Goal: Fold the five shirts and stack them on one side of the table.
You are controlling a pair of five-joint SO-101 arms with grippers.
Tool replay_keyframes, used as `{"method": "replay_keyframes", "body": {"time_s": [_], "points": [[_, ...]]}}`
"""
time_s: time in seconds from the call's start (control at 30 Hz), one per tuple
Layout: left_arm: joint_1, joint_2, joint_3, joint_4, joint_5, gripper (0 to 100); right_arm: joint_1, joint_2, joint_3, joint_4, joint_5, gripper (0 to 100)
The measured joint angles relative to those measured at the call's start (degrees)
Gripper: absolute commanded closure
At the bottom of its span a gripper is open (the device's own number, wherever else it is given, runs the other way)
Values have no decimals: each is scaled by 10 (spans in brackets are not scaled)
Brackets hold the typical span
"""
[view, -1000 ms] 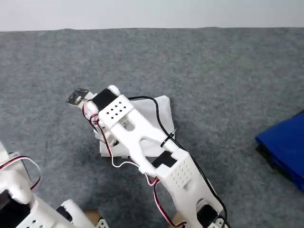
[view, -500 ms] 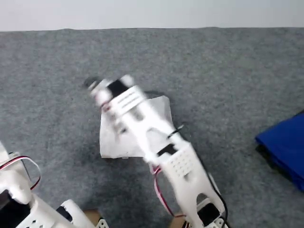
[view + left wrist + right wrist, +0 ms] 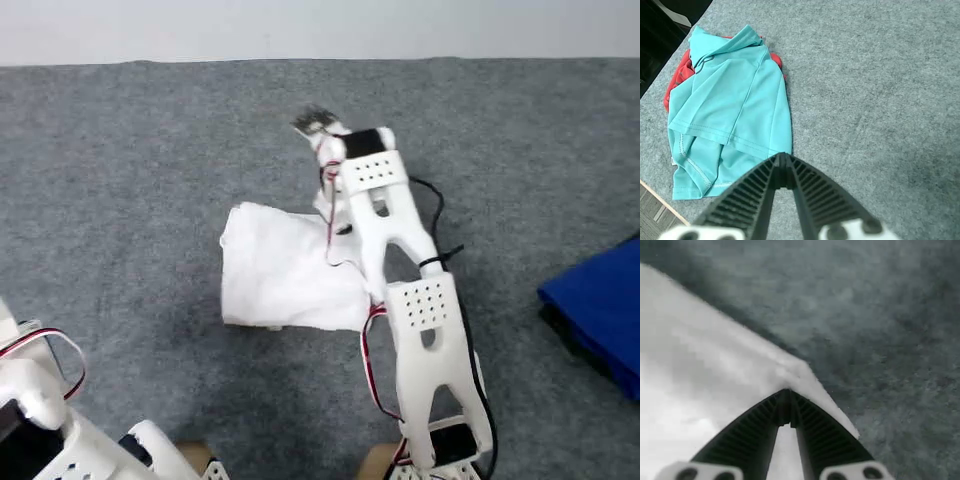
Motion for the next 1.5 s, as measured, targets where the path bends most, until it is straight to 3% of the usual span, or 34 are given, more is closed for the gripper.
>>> {"method": "replay_keyframes", "body": {"time_s": [0.27,0.47,0.73,1.13,1.5], "points": [[0,0,0,0,0,998,-2,12,-113,4,0,989],[0,0,0,0,0,998,-64,12,-206,56,0,989],[0,-1,0,0,0,998,-148,14,-214,30,0,989],[0,-1,0,0,0,998,-206,76,-214,-76,23,989],[0,-1,0,0,0,998,-209,28,-271,11,25,989]]}}
